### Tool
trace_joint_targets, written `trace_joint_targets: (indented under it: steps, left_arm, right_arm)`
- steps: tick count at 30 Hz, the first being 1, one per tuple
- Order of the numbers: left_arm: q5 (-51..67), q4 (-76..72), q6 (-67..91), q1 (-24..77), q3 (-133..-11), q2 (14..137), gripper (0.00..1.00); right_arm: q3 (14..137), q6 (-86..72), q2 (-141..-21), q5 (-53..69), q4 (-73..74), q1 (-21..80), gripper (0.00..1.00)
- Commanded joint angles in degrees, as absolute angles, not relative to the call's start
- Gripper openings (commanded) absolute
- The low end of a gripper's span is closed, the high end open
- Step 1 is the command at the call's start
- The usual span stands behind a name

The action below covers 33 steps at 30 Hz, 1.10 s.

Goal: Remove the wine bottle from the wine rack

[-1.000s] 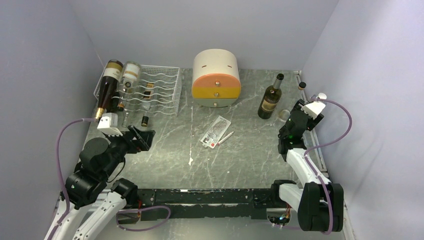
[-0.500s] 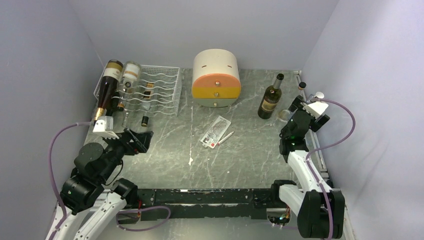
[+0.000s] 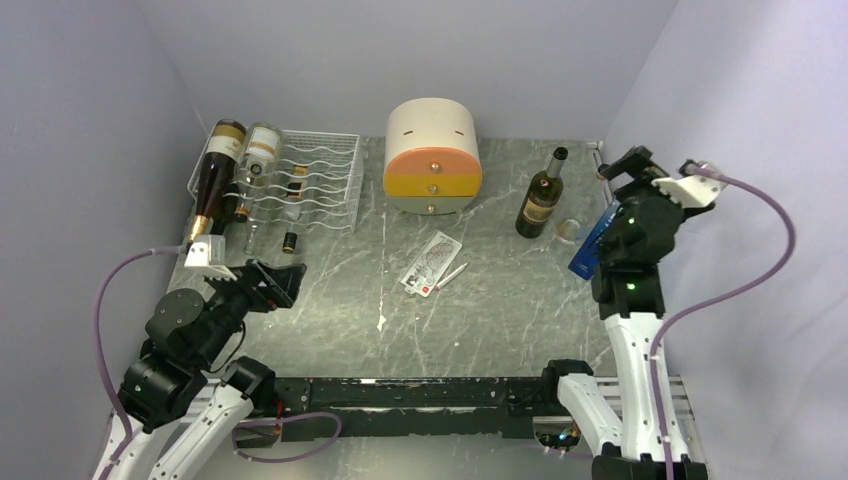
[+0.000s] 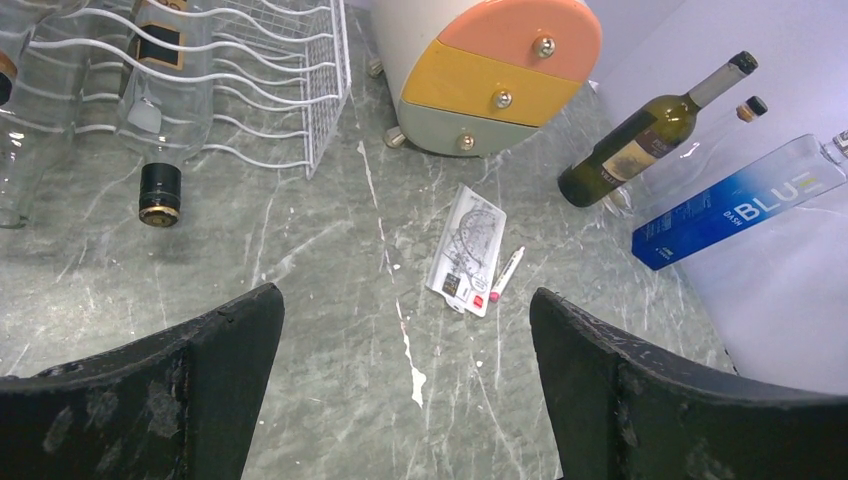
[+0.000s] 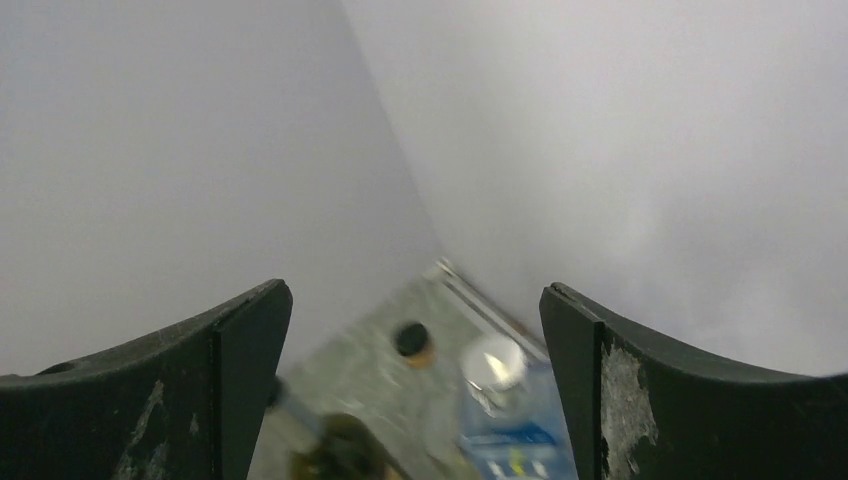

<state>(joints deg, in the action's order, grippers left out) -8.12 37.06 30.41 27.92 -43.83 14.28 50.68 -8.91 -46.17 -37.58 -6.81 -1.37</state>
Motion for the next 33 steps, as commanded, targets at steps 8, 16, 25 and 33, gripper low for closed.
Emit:
trace_joint_targets:
  steps: [8,16,25,33]
  left_arm:
    - [-10.69,36.73,31.69,28.21,-43.76,18.92,0.94]
    - [-15.23,39.24,32.82,28.17,-45.77,29.43,0.96]
    - [-35.93,41.58,13.28,28.13,-59.43,53.44,0.98]
    - [-47.75,19.02,-15.93,24.08,-57.1,69.46,0.94]
  right_arm:
    - [56.22,-23.36,-46.88,6.02,5.88,0.1,1.0]
    - [39.94,-23.0,-45.63,6.03,-0.45,22.17,1.0]
    - [30.98,-21.28,-48.82,7.32,-7.3,35.15,1.0]
    - [29.88,-15.41,-45.22,4.54,-5.06,35.44,1.0]
